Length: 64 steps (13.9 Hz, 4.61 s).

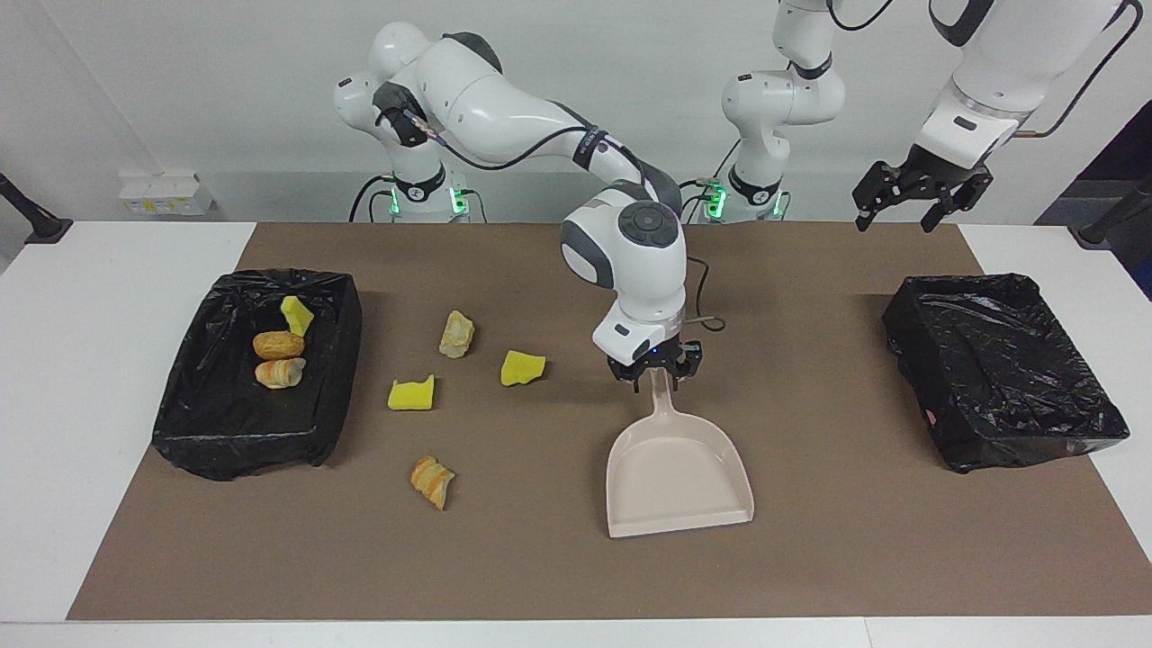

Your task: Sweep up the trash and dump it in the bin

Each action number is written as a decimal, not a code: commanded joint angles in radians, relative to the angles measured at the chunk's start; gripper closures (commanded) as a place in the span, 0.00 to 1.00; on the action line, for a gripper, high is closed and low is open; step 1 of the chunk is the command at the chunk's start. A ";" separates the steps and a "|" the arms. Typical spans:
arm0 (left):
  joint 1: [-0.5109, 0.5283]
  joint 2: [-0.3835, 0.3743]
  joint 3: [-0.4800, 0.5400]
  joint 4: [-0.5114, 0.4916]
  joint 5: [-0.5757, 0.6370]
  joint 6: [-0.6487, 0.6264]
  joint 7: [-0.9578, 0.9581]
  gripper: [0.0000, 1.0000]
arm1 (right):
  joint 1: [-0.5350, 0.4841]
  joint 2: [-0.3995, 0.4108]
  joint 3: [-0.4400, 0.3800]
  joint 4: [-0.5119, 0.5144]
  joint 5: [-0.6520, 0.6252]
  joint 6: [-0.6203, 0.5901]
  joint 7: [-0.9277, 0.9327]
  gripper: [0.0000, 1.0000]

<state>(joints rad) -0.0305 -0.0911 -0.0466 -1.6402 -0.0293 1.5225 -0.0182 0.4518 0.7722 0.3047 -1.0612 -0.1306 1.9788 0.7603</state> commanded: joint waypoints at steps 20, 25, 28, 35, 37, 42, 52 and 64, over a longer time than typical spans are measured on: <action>-0.270 0.488 -0.018 0.158 -0.043 0.544 -0.457 0.00 | 0.208 -0.588 0.039 -1.007 0.190 0.261 0.125 0.15; -0.354 0.505 -0.019 0.085 -0.050 0.527 -0.460 0.00 | 0.209 -0.585 0.037 -1.013 0.192 0.287 0.126 0.52; -0.382 0.519 -0.019 0.048 -0.051 0.544 -0.480 0.00 | 0.209 -0.584 0.037 -1.010 0.192 0.288 0.128 0.97; -0.414 0.521 -0.019 -0.018 -0.050 0.550 -0.480 0.00 | 0.164 -0.678 0.037 -1.008 0.194 0.160 0.218 1.00; -0.414 0.521 -0.019 -0.027 -0.050 0.551 -0.480 0.11 | 0.127 -0.753 0.037 -1.022 0.200 0.042 0.220 1.00; -0.420 0.518 -0.019 -0.027 -0.050 0.535 -0.480 0.88 | -0.004 -0.985 0.033 -1.200 0.255 -0.090 0.220 1.00; -0.375 0.400 -0.006 -0.018 0.123 0.392 0.033 1.00 | -0.246 -1.005 0.030 -1.269 0.089 -0.216 0.246 1.00; -0.316 0.183 -0.007 -0.258 0.132 0.287 0.802 1.00 | -0.239 -0.662 0.034 -1.115 0.117 0.017 0.353 1.00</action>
<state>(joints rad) -0.3361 0.1812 -0.0552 -1.7791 0.0805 1.7464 0.7017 0.1799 -0.0278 0.3382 -2.3183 -0.0212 1.9975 1.0851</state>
